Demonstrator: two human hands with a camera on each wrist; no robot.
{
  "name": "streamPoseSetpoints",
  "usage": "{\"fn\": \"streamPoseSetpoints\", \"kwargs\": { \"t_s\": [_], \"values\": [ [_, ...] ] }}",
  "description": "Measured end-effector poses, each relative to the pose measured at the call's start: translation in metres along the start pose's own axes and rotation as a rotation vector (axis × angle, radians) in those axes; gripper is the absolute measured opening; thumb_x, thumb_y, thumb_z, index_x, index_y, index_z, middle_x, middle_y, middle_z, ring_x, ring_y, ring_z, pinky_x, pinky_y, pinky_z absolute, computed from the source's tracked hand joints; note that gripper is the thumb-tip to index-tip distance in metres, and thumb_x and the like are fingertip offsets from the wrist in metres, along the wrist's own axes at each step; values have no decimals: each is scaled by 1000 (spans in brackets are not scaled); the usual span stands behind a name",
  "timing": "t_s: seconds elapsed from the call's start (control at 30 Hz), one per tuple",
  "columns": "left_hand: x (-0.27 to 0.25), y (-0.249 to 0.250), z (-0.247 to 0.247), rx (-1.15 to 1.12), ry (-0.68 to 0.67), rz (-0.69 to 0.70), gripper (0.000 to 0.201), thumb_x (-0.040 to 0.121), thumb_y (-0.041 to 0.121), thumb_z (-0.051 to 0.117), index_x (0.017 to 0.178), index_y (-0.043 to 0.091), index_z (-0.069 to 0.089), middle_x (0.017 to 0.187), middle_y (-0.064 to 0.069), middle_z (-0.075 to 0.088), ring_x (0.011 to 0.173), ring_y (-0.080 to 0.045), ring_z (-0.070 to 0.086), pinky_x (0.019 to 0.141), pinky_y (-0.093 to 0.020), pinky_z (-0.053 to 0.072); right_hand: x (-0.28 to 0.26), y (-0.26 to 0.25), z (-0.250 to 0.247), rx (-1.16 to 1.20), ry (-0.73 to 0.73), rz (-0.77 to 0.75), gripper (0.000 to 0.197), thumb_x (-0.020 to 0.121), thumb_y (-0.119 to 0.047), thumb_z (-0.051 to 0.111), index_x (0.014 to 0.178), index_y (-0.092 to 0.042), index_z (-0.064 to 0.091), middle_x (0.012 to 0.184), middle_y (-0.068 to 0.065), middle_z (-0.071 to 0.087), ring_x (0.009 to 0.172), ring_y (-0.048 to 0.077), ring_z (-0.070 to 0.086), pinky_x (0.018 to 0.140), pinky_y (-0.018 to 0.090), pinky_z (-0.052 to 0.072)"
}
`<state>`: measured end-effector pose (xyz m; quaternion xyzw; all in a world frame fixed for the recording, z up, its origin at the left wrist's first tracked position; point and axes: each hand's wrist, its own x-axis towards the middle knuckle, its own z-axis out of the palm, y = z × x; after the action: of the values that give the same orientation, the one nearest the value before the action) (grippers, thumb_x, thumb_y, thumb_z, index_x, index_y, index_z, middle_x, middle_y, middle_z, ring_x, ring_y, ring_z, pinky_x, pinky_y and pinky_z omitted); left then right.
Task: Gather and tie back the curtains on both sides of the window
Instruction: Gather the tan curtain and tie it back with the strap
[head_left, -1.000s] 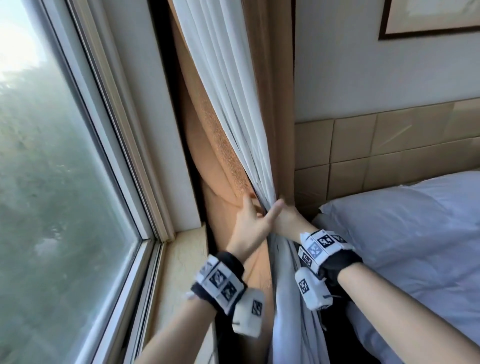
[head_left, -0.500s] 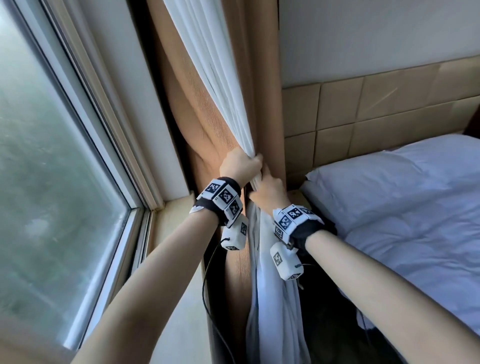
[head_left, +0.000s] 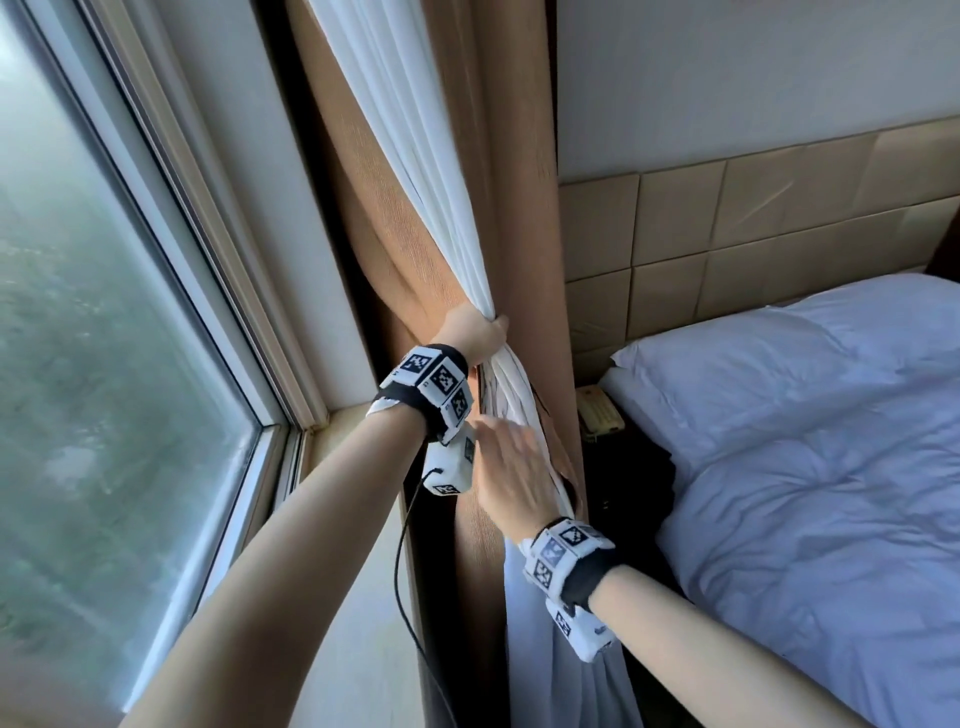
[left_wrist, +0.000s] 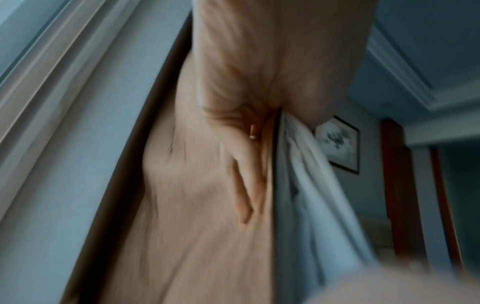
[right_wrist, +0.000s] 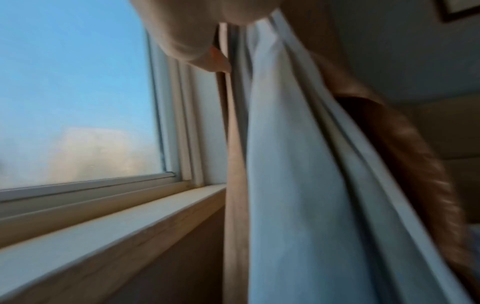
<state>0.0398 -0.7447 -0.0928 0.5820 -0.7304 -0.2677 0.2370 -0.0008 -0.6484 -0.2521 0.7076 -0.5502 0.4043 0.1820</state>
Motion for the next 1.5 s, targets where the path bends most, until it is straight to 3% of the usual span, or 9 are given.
{"fn": "streamPoseSetpoints", "kwargs": {
  "t_s": [0.2, 0.57, 0.67, 0.77, 0.9, 1.03, 1.23, 1.43, 1.5],
  "values": [
    [6, -1, 4, -45, 11, -38, 24, 99, 27, 44, 85, 7, 46, 88, -9, 54, 80, -24, 55, 69, -33, 49, 8, 1, 20, 419, -438, 597, 53, 85, -18, 65, 128, -7, 37, 124, 14, 57, 112, 30, 56, 90, 33, 48],
    [12, 8, 11, -101, -10, -68, 41, 97, 32, 43, 120, -3, 51, 104, -15, 61, 88, -29, 64, 80, -39, 58, -81, 23, 45, 360, -1237, 637, 57, 92, -42, 49, 141, -16, 39, 129, 10, 60, 114, 21, 57, 86, 26, 43],
    [18, 6, 12, -135, -4, -98, 41, 98, 31, 44, 123, 0, 48, 109, -15, 60, 92, -30, 65, 81, -43, 58, -128, 18, 51, 421, -1270, 731, 74, 92, -49, 49, 152, -30, 11, 149, 9, 38, 134, 25, 40, 107, 34, 31],
    [22, 5, 13, -150, 20, -101, 40, 97, 31, 45, 124, 1, 48, 109, -14, 58, 100, -33, 63, 86, -44, 56, -115, 24, 61, 410, -1152, 797, 69, 90, -52, 51, 149, -23, 30, 145, 6, 43, 131, 23, 43, 105, 33, 34],
    [23, 6, 14, -165, 24, -96, 38, 96, 29, 46, 123, 1, 48, 110, -16, 58, 102, -35, 62, 87, -45, 55, -76, 29, 54, 338, -1036, 634, 22, 88, -42, 58, 83, -21, 64, 86, 2, 61, 100, 30, 61, 78, 29, 45],
    [28, 7, 16, -172, 20, -115, 40, 96, 30, 46, 123, 0, 48, 116, -17, 59, 99, -35, 64, 82, -46, 57, -80, 23, 53, 398, -1175, 682, 68, 90, -46, 58, 142, -8, 36, 143, 13, 42, 131, 30, 43, 105, 38, 37],
    [32, 14, 24, -123, -10, -116, 45, 97, 31, 45, 129, 0, 48, 121, -17, 58, 98, -32, 63, 80, -38, 57, -83, 10, 79, 390, -1085, 807, 18, 86, -27, 54, 97, -12, 55, 104, 8, 69, 97, 24, 67, 84, 31, 53],
    [38, 3, 15, -103, -18, -133, 41, 97, 29, 47, 128, 3, 47, 112, -13, 58, 80, -29, 64, 57, -33, 59, -78, 12, 63, 672, -1577, 926, 8, 73, -3, 44, 71, -3, 52, 54, 5, 58, 46, 12, 46, 69, 27, 48],
    [42, -7, 8, -109, 36, -151, 45, 96, 29, 48, 133, 3, 45, 121, -16, 56, 96, -36, 64, 76, -39, 59, -74, 26, 45, 833, -1730, 1047, 12, 79, 3, 39, 75, -5, 47, 50, 4, 56, 40, 8, 40, 61, 21, 44]
  ]
}}
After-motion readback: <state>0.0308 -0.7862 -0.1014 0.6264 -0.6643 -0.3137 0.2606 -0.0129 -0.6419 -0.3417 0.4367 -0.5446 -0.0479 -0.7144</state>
